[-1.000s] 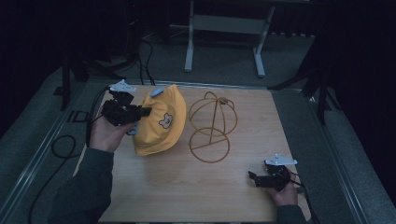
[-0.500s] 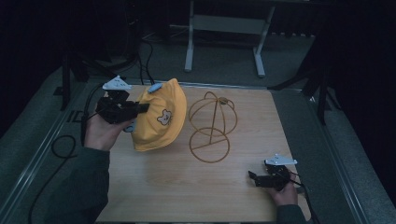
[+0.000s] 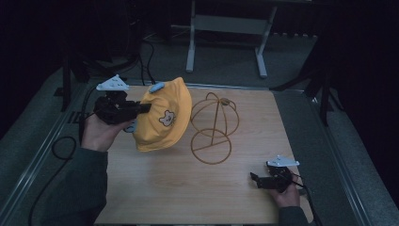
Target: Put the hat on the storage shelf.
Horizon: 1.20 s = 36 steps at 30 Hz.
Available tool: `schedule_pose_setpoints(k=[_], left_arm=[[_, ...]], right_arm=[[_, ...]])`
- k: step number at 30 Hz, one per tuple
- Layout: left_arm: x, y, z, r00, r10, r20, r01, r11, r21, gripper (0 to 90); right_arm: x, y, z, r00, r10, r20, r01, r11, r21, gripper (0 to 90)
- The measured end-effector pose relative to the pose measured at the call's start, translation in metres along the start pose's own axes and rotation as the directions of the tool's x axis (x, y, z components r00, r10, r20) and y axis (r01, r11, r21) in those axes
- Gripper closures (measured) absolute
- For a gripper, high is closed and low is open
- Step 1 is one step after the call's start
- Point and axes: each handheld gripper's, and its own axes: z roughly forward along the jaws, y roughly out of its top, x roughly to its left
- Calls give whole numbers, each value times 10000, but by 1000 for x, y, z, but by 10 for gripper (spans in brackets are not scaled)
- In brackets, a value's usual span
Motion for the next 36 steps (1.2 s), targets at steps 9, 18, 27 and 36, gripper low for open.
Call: schedule_pose_setpoints(k=[9,18,27,36], left_arm=[[-4,8,-3,9983,531,255,-527,9985,-166,838],[-1,17,-2,9922,764,982,-733,9967,-342,838],[-3,31,-1,9861,1036,1302,-979,9940,-498,837],[-9,49,15,9787,1262,1619,-1210,9918,-417,836]], right_arm=[[0,0,0,10000,-9,3,9,10000,1,130],[0,0,0,10000,-21,1,21,10000,-4,130],[0,0,0,10000,-25,2,25,10000,-5,131],[0,0,0,10000,-26,1,26,10000,-1,130]])
